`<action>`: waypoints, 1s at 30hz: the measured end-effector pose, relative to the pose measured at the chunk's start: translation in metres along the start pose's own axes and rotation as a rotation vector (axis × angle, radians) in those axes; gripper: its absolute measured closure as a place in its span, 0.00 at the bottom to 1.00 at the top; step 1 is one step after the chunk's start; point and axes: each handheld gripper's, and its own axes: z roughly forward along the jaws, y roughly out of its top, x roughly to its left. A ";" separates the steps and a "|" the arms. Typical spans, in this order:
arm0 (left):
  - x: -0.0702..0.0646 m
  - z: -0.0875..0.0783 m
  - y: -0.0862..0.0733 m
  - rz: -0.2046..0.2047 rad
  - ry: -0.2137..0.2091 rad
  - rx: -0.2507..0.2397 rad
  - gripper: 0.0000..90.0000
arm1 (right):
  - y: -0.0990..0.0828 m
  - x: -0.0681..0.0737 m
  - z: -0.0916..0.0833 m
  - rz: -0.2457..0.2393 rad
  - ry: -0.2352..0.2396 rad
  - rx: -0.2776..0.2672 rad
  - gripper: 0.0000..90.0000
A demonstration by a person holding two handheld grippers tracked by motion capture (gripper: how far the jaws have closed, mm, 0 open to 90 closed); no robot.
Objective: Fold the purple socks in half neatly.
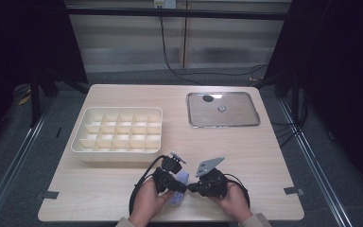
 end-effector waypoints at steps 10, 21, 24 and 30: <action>-0.005 0.005 -0.002 0.045 0.020 -0.002 0.97 | -0.002 -0.006 -0.008 0.036 -0.022 -0.019 0.99; -0.009 0.010 -0.002 0.084 0.043 -0.004 0.97 | -0.001 -0.011 -0.017 0.057 -0.028 -0.048 0.99; -0.009 0.011 -0.003 0.084 0.034 -0.016 0.97 | 0.001 -0.011 -0.020 0.061 -0.028 -0.059 1.00; -0.008 0.010 -0.004 0.086 0.034 -0.014 0.98 | 0.004 -0.011 -0.023 0.063 -0.025 -0.079 1.00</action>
